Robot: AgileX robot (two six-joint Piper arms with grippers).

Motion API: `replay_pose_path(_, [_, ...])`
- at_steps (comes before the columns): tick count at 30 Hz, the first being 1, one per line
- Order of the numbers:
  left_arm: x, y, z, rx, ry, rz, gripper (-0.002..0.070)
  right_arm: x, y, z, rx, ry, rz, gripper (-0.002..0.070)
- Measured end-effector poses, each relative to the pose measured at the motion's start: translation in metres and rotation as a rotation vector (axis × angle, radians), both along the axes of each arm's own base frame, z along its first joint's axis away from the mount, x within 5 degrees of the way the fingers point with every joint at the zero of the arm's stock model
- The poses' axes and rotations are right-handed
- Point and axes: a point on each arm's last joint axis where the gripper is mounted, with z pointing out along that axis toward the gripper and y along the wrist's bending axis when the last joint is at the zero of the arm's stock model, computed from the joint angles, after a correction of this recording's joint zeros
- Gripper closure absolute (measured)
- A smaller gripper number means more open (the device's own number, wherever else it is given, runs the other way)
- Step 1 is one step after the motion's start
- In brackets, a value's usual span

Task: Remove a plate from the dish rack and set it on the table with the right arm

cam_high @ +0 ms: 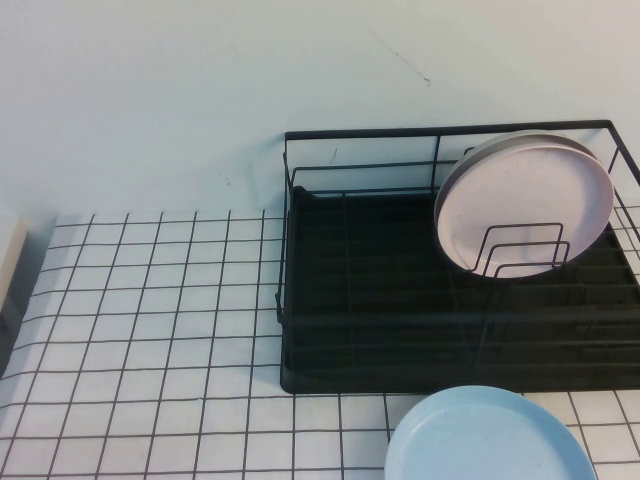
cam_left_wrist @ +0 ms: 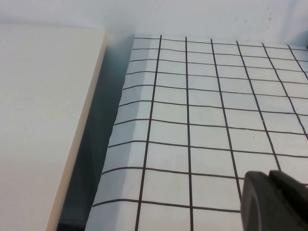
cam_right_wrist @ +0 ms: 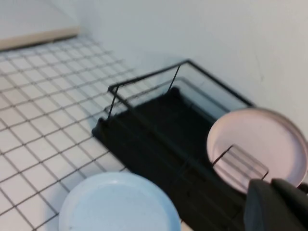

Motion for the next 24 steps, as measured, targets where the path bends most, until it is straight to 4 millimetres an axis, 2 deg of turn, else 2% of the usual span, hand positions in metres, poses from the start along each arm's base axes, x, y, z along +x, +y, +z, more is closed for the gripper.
replay_pose_path(3, [0.0,0.0,0.0,0.0,0.0,0.0,0.0677,0.007,-0.003,-0.01,0.012,0.002,-0.051,0.0676])
replay_pose_path(7, [0.0,0.0,0.0,0.0,0.0,0.0,0.0677,0.017,-0.01,-0.019,0.082,-0.142,-0.158,0.0676])
replay_pose_path(14, [0.0,0.0,0.0,0.0,0.0,0.0,0.0677,0.024,-0.021,-0.058,0.177,-0.287,-0.297,0.0676])
replay_pose_path(19, [0.0,0.0,0.0,0.0,0.0,0.0,0.0677,0.047,-0.04,-0.108,0.215,-0.315,-0.51,0.0676])
replay_pose_path(24, [0.0,0.0,0.0,0.0,0.0,0.0,0.0677,0.055,-0.046,-0.166,0.306,-0.171,-0.615,0.0677])
